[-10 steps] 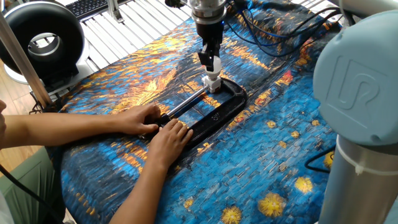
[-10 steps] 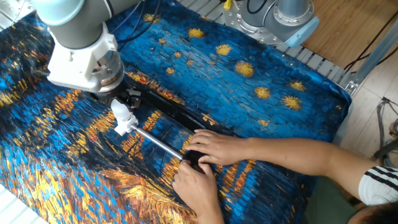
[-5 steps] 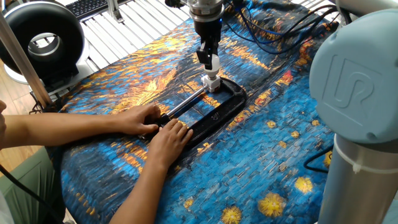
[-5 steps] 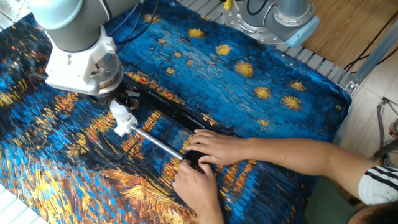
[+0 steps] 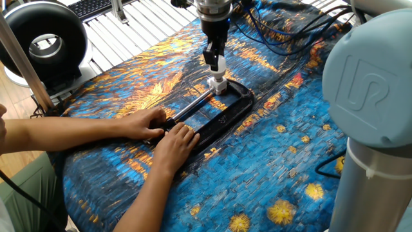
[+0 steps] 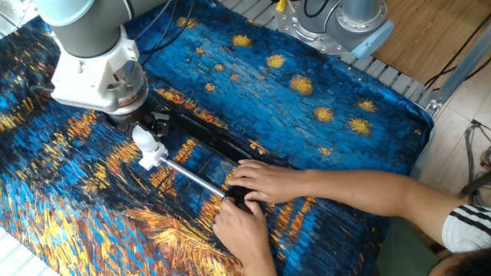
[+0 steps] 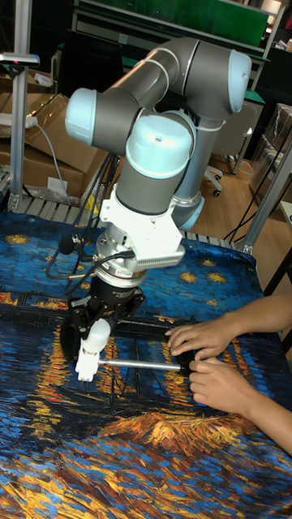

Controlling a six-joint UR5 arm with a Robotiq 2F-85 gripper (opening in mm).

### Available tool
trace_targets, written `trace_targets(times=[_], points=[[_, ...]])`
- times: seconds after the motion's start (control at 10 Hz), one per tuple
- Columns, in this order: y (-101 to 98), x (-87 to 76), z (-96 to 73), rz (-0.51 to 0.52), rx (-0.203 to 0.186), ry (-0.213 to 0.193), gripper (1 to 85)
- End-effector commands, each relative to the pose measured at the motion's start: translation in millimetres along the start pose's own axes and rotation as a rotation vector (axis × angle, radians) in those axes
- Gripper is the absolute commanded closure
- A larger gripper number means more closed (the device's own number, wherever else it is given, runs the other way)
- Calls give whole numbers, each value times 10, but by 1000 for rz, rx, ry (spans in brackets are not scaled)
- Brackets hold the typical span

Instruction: Install the light bulb by rotating it

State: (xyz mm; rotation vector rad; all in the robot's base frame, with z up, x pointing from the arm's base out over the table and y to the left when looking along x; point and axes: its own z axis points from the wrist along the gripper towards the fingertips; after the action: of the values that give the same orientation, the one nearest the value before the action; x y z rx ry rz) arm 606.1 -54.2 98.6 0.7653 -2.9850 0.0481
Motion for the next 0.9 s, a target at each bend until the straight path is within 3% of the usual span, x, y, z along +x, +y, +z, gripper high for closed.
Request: trace_targets(times=[0.0,0.4,0.8], points=[[-3,-46,-4,5,-3,-20,733],[-33,-58,36,14,3,-29,743],[2,36,13,75,-2,2,753]])
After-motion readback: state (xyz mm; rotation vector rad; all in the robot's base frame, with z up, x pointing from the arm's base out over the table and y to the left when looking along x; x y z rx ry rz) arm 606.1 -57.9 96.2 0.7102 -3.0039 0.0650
